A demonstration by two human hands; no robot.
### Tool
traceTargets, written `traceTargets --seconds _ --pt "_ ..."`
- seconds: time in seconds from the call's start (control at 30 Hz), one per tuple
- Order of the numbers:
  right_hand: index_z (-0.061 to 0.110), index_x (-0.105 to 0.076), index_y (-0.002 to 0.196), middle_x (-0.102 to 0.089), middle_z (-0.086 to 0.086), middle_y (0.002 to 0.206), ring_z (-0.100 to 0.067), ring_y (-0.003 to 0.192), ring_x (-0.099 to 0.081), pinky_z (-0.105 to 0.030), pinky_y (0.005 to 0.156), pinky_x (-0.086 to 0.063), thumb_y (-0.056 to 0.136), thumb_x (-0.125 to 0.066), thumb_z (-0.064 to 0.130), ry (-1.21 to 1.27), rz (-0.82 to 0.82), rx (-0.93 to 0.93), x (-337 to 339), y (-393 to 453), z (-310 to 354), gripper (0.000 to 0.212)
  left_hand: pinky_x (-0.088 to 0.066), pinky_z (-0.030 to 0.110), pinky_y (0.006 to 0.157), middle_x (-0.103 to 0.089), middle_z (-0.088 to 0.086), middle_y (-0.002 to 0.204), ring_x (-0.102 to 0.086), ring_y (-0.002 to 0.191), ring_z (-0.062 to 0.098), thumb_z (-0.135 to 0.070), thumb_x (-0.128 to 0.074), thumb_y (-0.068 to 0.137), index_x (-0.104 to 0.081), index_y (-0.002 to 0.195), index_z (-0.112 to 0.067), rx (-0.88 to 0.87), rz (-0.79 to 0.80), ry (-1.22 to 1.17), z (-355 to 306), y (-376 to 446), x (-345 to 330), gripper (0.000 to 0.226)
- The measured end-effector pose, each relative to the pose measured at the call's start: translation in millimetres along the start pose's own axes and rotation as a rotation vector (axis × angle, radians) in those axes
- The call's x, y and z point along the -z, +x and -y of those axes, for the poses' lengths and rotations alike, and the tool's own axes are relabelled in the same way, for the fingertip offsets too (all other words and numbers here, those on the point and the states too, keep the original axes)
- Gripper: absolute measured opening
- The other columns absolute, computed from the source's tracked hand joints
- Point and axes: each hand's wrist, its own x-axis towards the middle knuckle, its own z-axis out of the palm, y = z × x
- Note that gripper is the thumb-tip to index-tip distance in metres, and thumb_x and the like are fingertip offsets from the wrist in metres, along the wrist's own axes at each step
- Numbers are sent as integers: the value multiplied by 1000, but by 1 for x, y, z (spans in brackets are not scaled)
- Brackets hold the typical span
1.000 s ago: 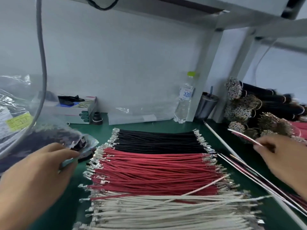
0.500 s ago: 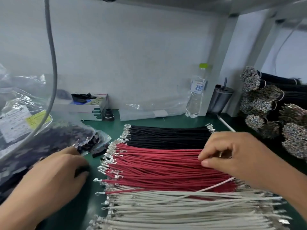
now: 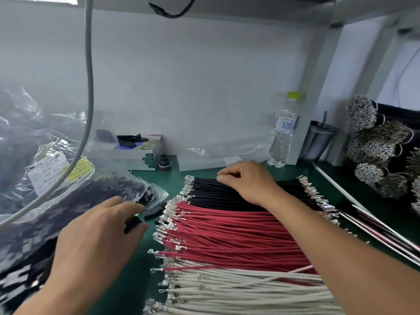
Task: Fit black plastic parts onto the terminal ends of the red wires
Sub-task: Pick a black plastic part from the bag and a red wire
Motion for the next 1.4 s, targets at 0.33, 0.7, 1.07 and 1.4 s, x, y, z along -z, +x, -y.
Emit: traceTargets --seconds 0.33,0.7,1.07,1.4 --pt "32 -71 99 -65 15 102 -6 95 -62 -28 72 -40 96 -65 25 -307 14 77 -15 16 7 10 -39 7 54 -67 -28 67 -61 67 -15 -15 -88 75 -80 83 -35 128 -82 -492 -5 -1 -4 23" --pt "35 -68 94 -50 17 85 5 75 -49 -22 63 -34 96 -58 38 -157 -500 398 59 -21 41 11 -53 20 57 -75 16 76 -61 57 16 -14 -81 74 -84 94 -27 279 41 -1256 -12 3 10 25" --pt "15 -77 94 -59 6 86 -9 75 -59 -25 67 -52 87 -74 22 -120 -397 590 18 -99 45 11 -52 18 62 -75 -7 86 -67 69 13 -10 -84 78 -79 97 -38 -3 -93 -904 -30 -9 2 34" --pt "34 -63 108 -64 7 87 -6 70 -62 -21 68 -49 100 -51 27 477 -832 329 94 -46 47 16 -57 19 64 -76 -20 84 -72 72 10 -17 -86 78 -74 101 -48 -8 -104 -767 -33 -12 0 40"
